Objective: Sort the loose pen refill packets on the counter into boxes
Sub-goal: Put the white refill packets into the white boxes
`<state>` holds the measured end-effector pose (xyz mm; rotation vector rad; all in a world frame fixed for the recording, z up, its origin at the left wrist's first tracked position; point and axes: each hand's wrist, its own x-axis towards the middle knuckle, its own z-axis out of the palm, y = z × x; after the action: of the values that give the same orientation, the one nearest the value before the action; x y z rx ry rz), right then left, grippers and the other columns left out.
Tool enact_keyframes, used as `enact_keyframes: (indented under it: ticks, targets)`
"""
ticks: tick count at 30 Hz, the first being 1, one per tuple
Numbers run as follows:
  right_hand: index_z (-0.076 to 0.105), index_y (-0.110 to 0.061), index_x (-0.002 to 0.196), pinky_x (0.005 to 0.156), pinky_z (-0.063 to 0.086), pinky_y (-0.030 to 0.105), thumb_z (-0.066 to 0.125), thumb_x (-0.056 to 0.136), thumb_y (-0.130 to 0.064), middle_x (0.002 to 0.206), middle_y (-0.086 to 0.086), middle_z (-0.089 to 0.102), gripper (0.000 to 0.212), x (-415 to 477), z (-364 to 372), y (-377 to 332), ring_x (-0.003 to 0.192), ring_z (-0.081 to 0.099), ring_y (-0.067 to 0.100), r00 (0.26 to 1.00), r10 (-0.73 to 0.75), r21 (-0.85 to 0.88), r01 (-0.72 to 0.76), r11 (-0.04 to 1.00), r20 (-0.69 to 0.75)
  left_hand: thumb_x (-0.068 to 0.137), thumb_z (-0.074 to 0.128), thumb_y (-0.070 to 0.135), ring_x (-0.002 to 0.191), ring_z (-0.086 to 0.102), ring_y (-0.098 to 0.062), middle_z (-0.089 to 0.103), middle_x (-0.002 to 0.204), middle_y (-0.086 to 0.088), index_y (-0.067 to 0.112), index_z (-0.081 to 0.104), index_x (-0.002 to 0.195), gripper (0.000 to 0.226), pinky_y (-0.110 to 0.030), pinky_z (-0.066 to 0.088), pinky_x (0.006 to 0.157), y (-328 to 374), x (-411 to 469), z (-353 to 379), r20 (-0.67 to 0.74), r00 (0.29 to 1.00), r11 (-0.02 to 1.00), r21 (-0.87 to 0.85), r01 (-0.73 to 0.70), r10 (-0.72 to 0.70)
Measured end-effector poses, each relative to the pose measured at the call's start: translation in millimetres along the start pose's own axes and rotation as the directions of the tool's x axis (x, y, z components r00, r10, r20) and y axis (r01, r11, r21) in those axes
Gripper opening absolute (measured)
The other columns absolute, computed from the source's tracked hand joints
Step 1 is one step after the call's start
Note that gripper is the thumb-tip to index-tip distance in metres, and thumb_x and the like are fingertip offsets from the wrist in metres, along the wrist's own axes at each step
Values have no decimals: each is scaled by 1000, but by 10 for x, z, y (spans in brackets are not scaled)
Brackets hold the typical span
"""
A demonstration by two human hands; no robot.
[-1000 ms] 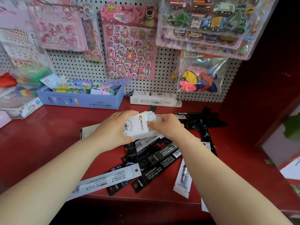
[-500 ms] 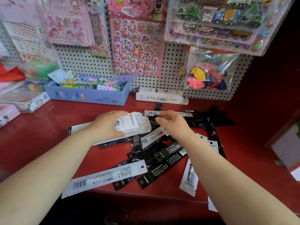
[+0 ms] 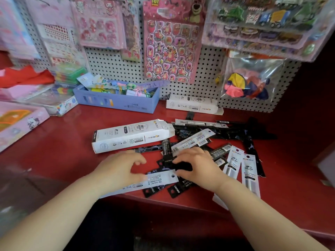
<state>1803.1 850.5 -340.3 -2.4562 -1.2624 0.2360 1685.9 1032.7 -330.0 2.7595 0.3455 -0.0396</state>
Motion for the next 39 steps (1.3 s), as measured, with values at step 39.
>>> enact_keyframes:
  ticks: [39]
  targets:
    - [39, -11, 124, 103, 27, 36, 53, 78, -60, 118, 2, 60, 68, -550, -185, 458, 118, 50, 23, 682, 689, -15, -713, 701, -245, 79, 66, 29, 98, 59, -24, 63, 108, -6, 15, 57, 99, 26, -32, 45, 80, 936, 1035, 277, -73, 982, 971, -175, 161, -176]
